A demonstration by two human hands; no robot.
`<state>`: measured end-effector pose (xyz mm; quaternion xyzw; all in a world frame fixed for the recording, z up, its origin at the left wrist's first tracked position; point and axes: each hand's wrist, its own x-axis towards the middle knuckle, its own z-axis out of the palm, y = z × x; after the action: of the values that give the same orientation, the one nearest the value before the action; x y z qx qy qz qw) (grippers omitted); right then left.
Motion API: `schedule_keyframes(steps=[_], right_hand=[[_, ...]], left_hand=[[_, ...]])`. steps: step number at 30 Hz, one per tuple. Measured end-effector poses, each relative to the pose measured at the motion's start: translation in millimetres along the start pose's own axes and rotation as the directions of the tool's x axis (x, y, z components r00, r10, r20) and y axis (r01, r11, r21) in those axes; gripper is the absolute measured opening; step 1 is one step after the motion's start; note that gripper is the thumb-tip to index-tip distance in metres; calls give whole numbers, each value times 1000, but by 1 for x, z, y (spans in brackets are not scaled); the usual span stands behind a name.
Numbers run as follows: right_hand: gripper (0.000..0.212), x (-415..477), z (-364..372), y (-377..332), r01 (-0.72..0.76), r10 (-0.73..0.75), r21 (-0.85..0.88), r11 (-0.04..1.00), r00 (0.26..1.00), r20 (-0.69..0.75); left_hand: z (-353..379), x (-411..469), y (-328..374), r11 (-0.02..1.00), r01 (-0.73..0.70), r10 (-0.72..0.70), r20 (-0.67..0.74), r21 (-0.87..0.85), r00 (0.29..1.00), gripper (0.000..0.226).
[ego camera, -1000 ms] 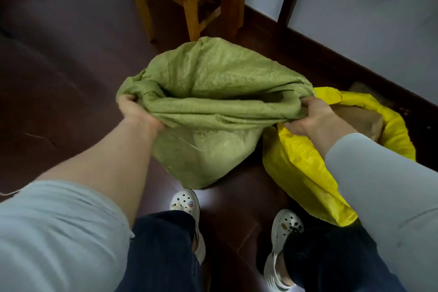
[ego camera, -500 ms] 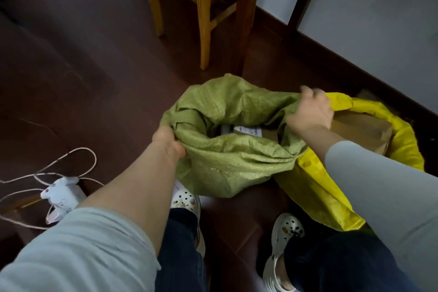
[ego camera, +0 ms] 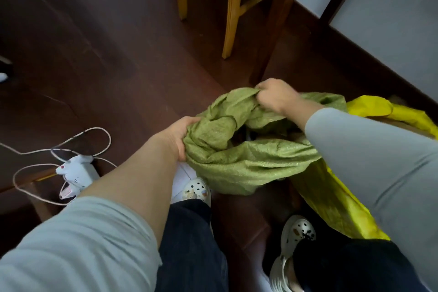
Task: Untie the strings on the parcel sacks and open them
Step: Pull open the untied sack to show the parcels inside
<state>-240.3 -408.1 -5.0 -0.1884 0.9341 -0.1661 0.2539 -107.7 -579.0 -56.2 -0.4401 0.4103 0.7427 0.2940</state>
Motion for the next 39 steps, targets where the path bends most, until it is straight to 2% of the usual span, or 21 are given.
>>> schedule_keyframes(steps=[2, 4, 6, 7, 9, 11, 13, 14, 16, 17, 19, 21, 23, 25, 27, 30, 33, 35, 37, 38, 39], right_hand=[[12, 1, -13, 8, -110, 110, 189, 976, 994, 11], [13, 1, -18, 11, -181, 161, 350, 919, 983, 85], [12, 2, -17, 7, -202, 160, 421, 885, 978, 132], [7, 2, -17, 3, -191, 149, 439, 878, 980, 130], [11, 7, -16, -4, -139, 109, 462, 876, 990, 90], [28, 11, -18, -11, -74, 60, 494, 866, 997, 44], [26, 9, -20, -17, 15, -11, 534, 845, 1000, -11], [26, 6, -22, -17, 48, -39, 549, 835, 999, -27], [56, -2, -22, -5, 60, -46, 470, 881, 998, -40], [74, -9, -21, 4, 71, -46, 293, 953, 994, -94], [88, -25, -11, 28, 39, -93, -210, 977, 962, -255], [102, -40, 6, 50, -98, 8, -359, 928, 970, -245], [115, -53, 23, 68, -199, 173, -329, 923, 979, -108], [109, -62, 35, 85, -157, 189, -429, 890, 981, 34], [101, -68, 37, 101, -61, 153, -524, 850, 979, 135], [94, -64, 29, 117, -89, 224, -541, 836, 956, 190], [53, -49, 19, 107, -132, 219, -482, 866, 967, 128], [51, -38, 18, 96, -128, 123, -352, 927, 992, -38], [73, -24, 22, 83, -30, -9, -287, 958, 991, -132], [88, -19, 26, 76, 18, -53, -297, 955, 992, -113], [103, -15, 31, 69, 45, -70, -320, 946, 995, -65]], left_hand=[[-8, -3, 2, 998, 51, -47, -75, 48, 996, 36], [-11, -4, 4, 942, 106, -24, -249, 319, 968, 31], [-5, -2, 7, 647, 183, 266, -444, 741, 856, 34], [3, -3, 11, 549, 168, 485, -476, 819, 733, 36], [22, -5, 20, 526, -134, 740, -375, 840, 558, 37], [50, -5, 27, 475, -422, 795, -171, 772, 582, 53], [76, -5, 27, 291, -425, 790, 36, 857, 613, 74], [81, -2, 29, 192, -357, 803, 63, 914, 593, 68], [82, 3, 32, 270, -267, 822, -77, 925, 565, 49], [79, 5, 35, 430, -286, 786, -199, 856, 586, 48], [70, 9, 41, 773, -314, 599, -472, 551, 646, 52], [58, 5, 46, 929, -322, 365, -575, 179, 732, 56], [38, 6, 48, 949, -306, 213, -560, -78, 800, 52], [23, 5, 48, 937, -288, 139, -544, -200, 827, 46], [11, 1, 45, 932, -251, 74, -539, -263, 839, 42], [-1, 1, 40, 926, -201, -2, -539, -319, 842, 43], [0, 4, 39, 981, -186, 112, -644, -47, 757, 44], [0, 15, 41, 930, -48, 321, -741, 364, 590, 51], [3, 19, 45, 694, 151, 623, -693, 704, 363, 54], [9, 18, 47, 530, 170, 775, -556, 831, 300, 52], [16, 17, 50, 347, 136, 882, -372, 928, 289, 48]])
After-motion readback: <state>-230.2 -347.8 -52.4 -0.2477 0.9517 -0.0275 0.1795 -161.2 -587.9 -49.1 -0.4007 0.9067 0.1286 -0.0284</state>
